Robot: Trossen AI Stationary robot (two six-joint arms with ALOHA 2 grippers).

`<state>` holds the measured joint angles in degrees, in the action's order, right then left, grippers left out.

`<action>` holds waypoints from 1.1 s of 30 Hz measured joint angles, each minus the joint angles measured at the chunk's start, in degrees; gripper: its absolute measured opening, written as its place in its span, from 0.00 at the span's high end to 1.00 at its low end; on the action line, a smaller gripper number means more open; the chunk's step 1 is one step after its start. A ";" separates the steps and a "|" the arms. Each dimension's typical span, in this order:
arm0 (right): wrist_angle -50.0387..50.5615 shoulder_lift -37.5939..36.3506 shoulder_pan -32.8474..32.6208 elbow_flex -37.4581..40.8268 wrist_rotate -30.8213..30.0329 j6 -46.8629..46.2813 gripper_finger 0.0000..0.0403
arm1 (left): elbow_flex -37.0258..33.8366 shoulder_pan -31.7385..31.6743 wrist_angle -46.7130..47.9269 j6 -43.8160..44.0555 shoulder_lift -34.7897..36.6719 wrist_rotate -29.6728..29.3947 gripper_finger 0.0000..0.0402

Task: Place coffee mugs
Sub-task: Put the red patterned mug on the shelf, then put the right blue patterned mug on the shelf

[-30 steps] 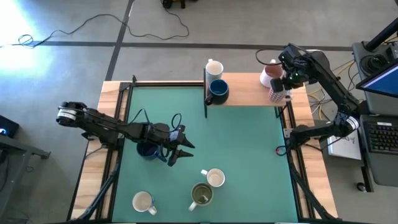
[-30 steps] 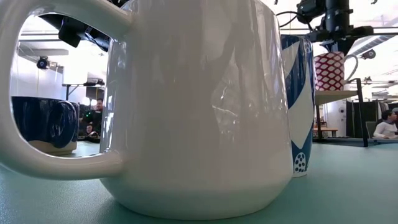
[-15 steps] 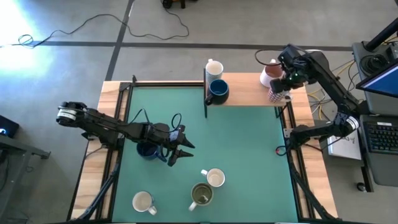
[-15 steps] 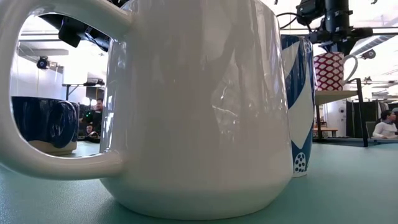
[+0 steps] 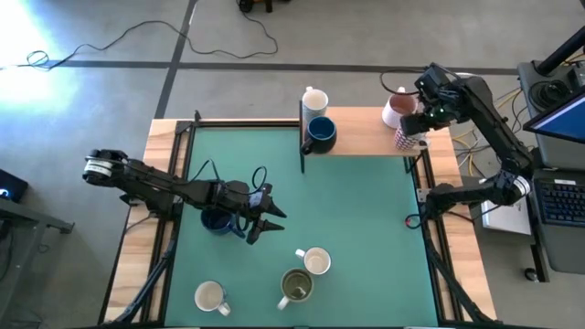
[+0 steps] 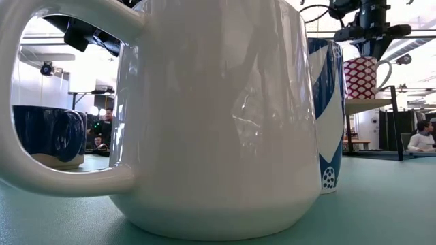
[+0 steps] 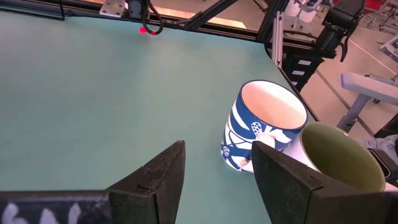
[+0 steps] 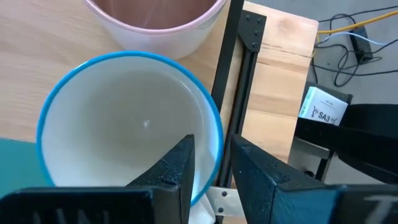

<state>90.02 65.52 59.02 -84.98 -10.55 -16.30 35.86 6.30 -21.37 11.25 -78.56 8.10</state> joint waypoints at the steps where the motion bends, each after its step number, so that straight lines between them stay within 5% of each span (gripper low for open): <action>1: 0.00 -0.45 0.00 -0.02 0.08 0.01 0.77 | 0.00 0.01 0.00 0.00 0.00 -0.02 0.58; 21: -3.08 -6.88 -0.02 -0.03 4.84 2.34 0.79 | 0.00 -0.02 -0.02 0.00 0.00 -0.02 0.58; 29: -10.45 -8.32 -2.72 0.08 21.09 0.60 0.79 | 0.00 -0.02 -0.66 0.00 0.01 -0.04 0.58; 33: -13.35 -8.38 -7.97 0.70 21.93 -2.59 0.81 | 0.00 -0.02 -2.05 -0.01 0.02 -0.06 0.58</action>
<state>76.66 57.14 51.06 -84.28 11.38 -18.90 35.86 6.28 -23.41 11.24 -78.54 8.03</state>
